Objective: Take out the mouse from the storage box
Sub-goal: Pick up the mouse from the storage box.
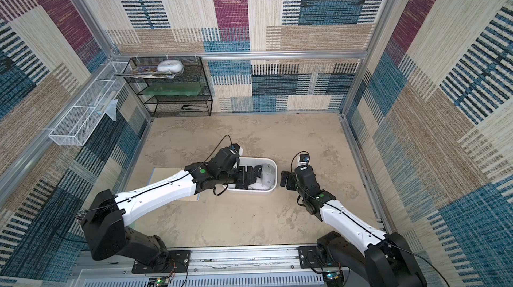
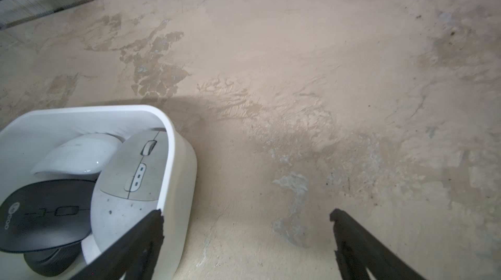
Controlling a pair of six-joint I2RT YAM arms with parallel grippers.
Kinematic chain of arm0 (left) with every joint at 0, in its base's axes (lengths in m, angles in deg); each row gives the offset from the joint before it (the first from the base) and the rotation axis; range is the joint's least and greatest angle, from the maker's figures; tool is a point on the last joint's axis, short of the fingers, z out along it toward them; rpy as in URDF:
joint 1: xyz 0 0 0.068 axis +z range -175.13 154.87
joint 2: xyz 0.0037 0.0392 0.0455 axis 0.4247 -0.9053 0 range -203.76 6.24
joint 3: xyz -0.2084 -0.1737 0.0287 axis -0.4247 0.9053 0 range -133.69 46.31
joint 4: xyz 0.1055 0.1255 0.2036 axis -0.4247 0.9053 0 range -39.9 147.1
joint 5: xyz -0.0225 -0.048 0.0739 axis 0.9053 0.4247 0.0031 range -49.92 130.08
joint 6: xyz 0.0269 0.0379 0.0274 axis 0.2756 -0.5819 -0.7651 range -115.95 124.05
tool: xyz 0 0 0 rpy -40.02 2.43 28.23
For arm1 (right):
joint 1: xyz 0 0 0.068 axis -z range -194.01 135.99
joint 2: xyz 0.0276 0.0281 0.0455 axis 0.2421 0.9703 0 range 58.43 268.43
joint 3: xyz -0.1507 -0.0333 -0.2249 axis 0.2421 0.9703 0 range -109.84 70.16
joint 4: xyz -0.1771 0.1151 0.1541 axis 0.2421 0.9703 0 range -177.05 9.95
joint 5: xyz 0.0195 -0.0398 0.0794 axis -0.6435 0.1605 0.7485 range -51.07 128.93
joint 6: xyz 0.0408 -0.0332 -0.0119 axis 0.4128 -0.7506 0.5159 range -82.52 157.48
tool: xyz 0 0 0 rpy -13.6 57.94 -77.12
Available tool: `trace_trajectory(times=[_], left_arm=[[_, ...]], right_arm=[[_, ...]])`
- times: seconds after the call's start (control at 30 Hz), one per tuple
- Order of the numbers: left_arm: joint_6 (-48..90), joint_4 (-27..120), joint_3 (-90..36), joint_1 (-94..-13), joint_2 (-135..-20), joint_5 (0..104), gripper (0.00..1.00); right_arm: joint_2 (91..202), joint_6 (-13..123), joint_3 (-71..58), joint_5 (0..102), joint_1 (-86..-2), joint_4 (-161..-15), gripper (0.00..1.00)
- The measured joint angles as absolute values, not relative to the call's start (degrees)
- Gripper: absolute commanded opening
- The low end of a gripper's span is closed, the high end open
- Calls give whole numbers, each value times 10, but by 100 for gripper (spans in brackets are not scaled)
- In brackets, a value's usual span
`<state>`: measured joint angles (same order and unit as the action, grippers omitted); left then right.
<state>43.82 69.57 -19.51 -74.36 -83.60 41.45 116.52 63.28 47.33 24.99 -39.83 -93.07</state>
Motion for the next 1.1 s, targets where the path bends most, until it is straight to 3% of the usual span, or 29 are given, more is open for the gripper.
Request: trace_trajectory(times=[0.37, 0.83, 1.1], left_arm=[[505, 657, -247, -767, -962, 432, 81], [535, 604, -289, -752, -1050, 461, 86], [539, 579, -291, -745, -1061, 470, 70]], right_arm=[[1133, 632, 486, 242, -397, -950, 100], [1118, 632, 491, 255, -397, -955, 100], [1122, 632, 493, 261, -397, -956, 100]])
